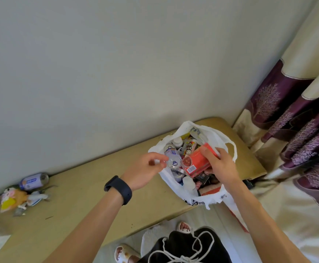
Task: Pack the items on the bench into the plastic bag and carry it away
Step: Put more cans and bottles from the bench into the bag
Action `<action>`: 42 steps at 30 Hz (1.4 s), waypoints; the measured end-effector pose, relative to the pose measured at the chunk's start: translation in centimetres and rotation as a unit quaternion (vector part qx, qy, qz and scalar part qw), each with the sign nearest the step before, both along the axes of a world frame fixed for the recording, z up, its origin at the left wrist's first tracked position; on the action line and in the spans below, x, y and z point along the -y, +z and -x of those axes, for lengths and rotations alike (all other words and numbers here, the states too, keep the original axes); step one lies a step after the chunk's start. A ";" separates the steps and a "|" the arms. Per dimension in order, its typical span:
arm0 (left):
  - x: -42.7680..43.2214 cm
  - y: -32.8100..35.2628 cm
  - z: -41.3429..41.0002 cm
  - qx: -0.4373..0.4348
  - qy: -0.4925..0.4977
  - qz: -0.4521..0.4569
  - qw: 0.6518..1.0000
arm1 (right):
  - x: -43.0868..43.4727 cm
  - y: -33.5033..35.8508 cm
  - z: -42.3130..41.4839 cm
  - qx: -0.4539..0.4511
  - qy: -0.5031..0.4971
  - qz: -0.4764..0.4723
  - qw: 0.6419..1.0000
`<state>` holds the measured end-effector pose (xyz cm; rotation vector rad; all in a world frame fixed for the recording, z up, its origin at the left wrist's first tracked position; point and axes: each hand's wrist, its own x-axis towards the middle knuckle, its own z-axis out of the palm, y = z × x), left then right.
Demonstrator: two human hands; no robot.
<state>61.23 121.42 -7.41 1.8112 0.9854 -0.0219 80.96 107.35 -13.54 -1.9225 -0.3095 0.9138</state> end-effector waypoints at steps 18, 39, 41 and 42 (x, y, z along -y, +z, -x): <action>1.3 -0.7 -2.3 0.087 0.062 -0.001 0.994 | -6.6 -7.8 -1.4 0.183 0.243 0.192 0.933; -0.3 -5.0 -1.4 -0.126 -0.010 -0.237 0.963 | 1.0 -3.4 -8.1 0.354 0.049 0.172 0.918; -0.4 -5.4 -0.9 -0.185 -0.027 -0.292 0.938 | 1.5 -3.8 -7.7 0.372 0.083 0.180 0.907; -0.3 -5.7 -0.7 -0.203 -0.030 -0.312 0.928 | 1.8 -4.1 -7.4 0.376 0.104 0.193 0.900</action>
